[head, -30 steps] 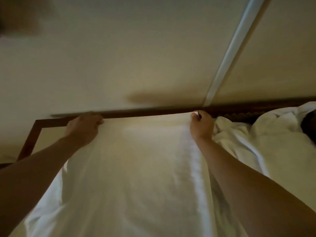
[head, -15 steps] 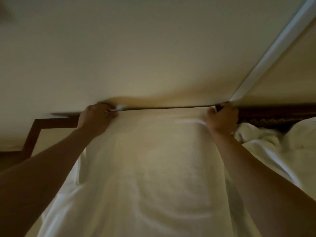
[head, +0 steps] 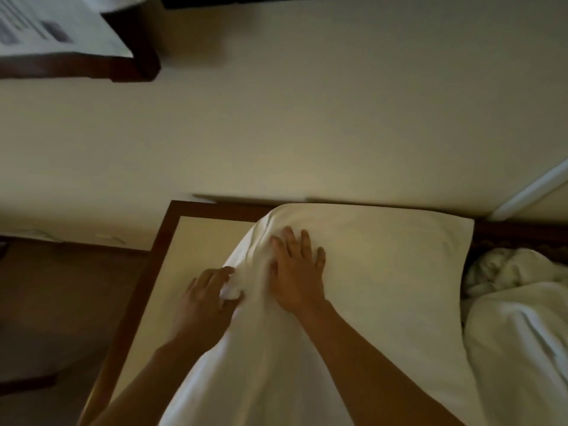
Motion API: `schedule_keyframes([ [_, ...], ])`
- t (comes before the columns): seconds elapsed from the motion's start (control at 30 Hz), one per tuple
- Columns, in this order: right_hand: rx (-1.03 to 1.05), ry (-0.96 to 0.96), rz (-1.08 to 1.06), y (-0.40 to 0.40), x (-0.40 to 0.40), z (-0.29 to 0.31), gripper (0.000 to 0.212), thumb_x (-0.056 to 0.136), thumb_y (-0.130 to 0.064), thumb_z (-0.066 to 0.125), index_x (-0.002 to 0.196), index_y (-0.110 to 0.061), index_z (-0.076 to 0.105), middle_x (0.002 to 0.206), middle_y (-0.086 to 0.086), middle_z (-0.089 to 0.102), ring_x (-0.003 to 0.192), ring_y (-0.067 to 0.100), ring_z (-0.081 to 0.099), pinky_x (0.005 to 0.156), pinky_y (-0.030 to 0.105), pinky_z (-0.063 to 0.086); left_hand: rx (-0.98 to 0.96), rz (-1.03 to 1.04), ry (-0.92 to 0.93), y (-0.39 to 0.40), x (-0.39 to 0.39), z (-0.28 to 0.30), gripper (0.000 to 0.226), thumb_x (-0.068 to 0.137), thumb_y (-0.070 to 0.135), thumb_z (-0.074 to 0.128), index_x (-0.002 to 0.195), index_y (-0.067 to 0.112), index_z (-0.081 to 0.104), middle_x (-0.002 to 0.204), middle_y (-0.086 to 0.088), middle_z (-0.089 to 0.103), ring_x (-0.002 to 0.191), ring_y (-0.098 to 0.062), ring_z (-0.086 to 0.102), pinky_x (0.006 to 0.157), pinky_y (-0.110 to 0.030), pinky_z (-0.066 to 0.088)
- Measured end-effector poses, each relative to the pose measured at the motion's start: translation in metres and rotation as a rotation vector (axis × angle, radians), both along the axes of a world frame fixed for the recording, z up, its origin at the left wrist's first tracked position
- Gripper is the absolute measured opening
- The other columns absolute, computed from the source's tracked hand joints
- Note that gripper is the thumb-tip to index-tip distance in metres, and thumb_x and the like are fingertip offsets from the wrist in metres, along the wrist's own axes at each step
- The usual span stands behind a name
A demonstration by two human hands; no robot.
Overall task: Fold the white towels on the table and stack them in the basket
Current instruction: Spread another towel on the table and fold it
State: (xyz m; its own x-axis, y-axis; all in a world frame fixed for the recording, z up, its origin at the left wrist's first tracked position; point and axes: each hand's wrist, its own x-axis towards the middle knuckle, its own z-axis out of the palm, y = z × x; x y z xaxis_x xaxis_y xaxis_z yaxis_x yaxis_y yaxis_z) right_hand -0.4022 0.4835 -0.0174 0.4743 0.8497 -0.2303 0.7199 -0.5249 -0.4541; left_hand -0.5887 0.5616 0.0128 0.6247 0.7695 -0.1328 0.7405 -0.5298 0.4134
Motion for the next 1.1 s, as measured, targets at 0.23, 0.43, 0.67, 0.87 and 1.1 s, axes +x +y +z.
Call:
schedule_keyframes([
  [0.23, 0.02, -0.133, -0.13, 0.002, -0.012, -0.02, 0.065, 0.1, -0.043, 0.015, 0.164, -0.029, 0.016, 0.172, -0.006, 0.006, 0.159, 0.019, -0.001, 0.125, 0.051, -0.001, -0.139, 0.447, -0.269, 0.085, 0.002, 0.015, 0.014, 0.106, 0.024, 0.052, 0.105, 0.015, 0.063, 0.091, 0.003, 0.06, 0.096, -0.029, 0.06, 0.08, -0.036, 0.042],
  [0.43, -0.006, -0.25, -0.217, 0.007, -0.016, -0.023, 0.059, 0.101, -0.043, 0.03, 0.159, -0.03, 0.032, 0.17, -0.007, 0.018, 0.158, 0.017, 0.012, 0.125, 0.049, 0.009, -0.044, 0.312, -0.233, 0.204, 0.034, 0.005, 0.018, 0.104, 0.016, 0.052, 0.11, 0.006, 0.067, 0.1, -0.022, 0.068, 0.094, -0.04, 0.061, 0.074, -0.036, 0.042],
  [0.67, -0.05, -0.275, -0.233, 0.013, -0.016, -0.019, 0.062, 0.099, -0.045, 0.024, 0.16, -0.033, 0.026, 0.171, -0.01, 0.014, 0.157, 0.016, 0.009, 0.125, 0.049, 0.008, -0.011, 0.231, -0.137, 0.237, 0.054, -0.026, 0.032, 0.103, 0.032, 0.054, 0.126, 0.009, 0.054, 0.122, -0.022, 0.063, 0.112, -0.043, 0.058, 0.088, -0.046, 0.045],
  [0.87, -0.1, -0.257, -0.231, 0.014, -0.015, -0.019, 0.062, 0.101, -0.045, 0.019, 0.162, -0.033, 0.02, 0.171, -0.01, 0.009, 0.158, 0.015, 0.005, 0.124, 0.05, 0.007, -0.235, 0.381, -0.347, 0.191, -0.005, -0.011, 0.048, 0.098, 0.037, 0.063, 0.137, 0.014, 0.046, 0.113, -0.005, 0.063, 0.097, -0.025, 0.059, 0.077, -0.032, 0.043],
  [1.1, -0.054, -0.125, -0.25, -0.018, -0.042, 0.007, 0.058, 0.106, -0.038, 0.034, 0.161, -0.025, 0.022, 0.172, -0.005, 0.001, 0.158, 0.02, -0.008, 0.123, 0.059, -0.005, -0.533, 0.543, -0.323, 0.073, -0.135, -0.004, 0.041, 0.098, 0.041, 0.066, 0.133, 0.026, 0.052, 0.104, 0.009, 0.068, 0.094, -0.016, 0.069, 0.075, -0.038, 0.058],
])
